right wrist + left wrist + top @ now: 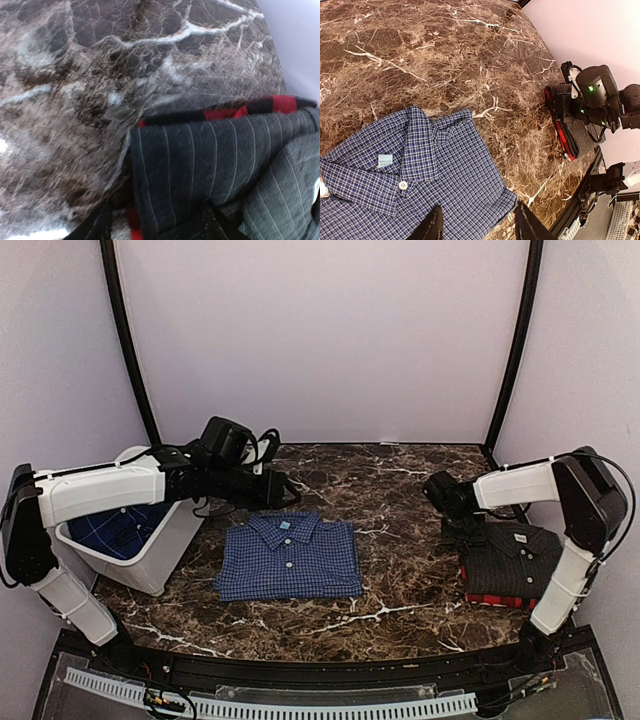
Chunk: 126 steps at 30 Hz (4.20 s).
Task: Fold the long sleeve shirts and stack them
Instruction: Move the square-folded shirt to the center of the board, then pick up the square-folded shirt from the center of the board.
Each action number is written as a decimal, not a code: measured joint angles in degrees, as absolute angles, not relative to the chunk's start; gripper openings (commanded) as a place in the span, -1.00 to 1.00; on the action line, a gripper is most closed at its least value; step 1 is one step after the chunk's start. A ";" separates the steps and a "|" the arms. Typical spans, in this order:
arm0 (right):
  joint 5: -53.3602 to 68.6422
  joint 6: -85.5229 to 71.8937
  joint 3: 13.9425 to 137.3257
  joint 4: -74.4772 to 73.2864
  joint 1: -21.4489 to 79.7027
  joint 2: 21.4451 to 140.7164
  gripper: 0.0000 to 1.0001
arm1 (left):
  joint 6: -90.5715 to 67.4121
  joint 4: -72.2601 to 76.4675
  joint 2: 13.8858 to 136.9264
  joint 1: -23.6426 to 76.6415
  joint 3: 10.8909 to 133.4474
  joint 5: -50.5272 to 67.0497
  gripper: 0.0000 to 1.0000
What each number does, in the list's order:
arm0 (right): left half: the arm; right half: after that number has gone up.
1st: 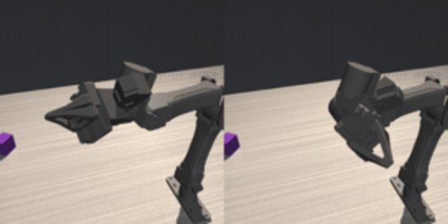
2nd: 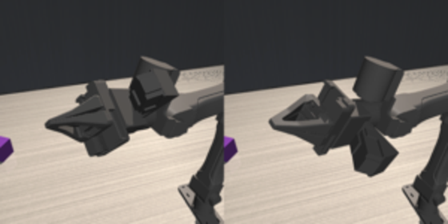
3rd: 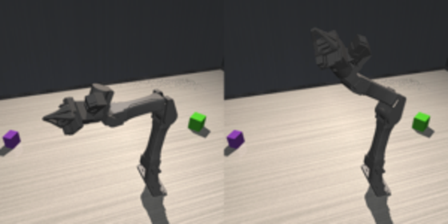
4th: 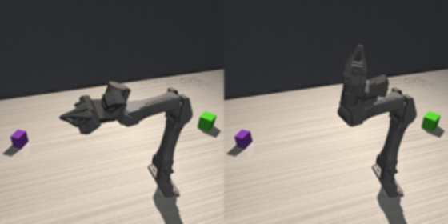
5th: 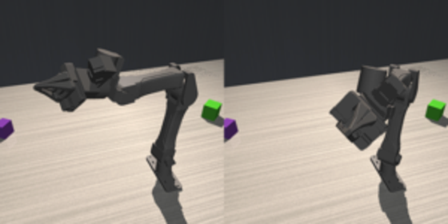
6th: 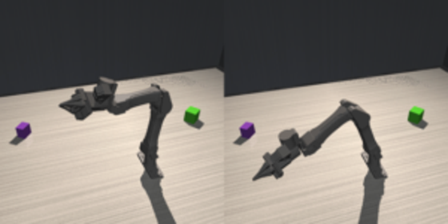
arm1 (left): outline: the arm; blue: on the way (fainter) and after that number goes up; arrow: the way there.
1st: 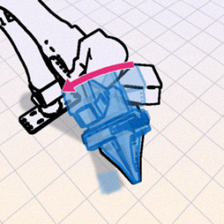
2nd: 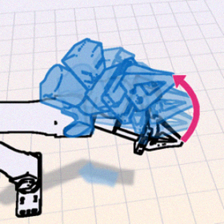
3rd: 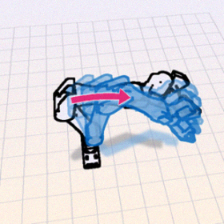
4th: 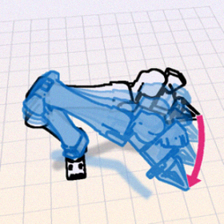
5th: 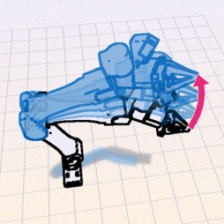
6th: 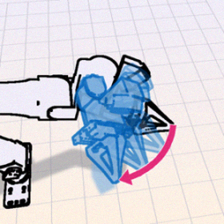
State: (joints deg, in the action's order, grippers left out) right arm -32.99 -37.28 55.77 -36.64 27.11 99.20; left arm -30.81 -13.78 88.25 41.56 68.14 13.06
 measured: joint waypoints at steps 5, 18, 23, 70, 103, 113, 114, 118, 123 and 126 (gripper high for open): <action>-33.10 -35.53 56.58 -34.02 25.04 101.06 -0.26 | -30.89 -13.50 88.03 41.56 67.31 13.50 -0.04; -30.39 -36.12 52.66 -29.58 24.58 98.41 -1.00 | -31.73 -12.97 85.47 40.18 66.59 14.59 -0.04; -28.80 -36.14 53.19 -30.30 25.54 98.19 -1.00 | -31.70 -12.95 85.47 39.09 66.59 14.59 -0.04; 3.57 -33.36 100.71 -23.51 33.34 126.08 0.04 | -32.64 -16.93 85.47 35.31 64.58 8.51 0.02; -0.93 -39.18 65.80 -14.85 50.02 106.02 0.23 | -37.01 -19.35 85.62 31.97 46.48 1.72 0.45; -3.09 -40.77 67.16 -13.47 52.12 110.06 0.07 | -38.30 -14.33 88.55 31.97 44.12 3.73 0.02; -3.27 -40.88 67.31 -13.37 52.18 110.26 0.02 | -38.24 -14.09 88.58 31.97 44.01 4.08 -0.05; -3.97 -41.04 68.60 -13.26 52.64 111.42 -0.27 | -38.76 -13.17 88.88 31.81 43.72 5.39 -0.48; -4.56 -41.28 69.93 -14.20 53.52 112.55 -0.72 | -39.22 -12.75 88.92 31.70 43.68 6.79 -0.95; -4.84 -40.82 71.05 -15.59 53.84 112.84 -0.85 | -38.85 -12.86 88.90 31.70 43.86 7.18 -1.00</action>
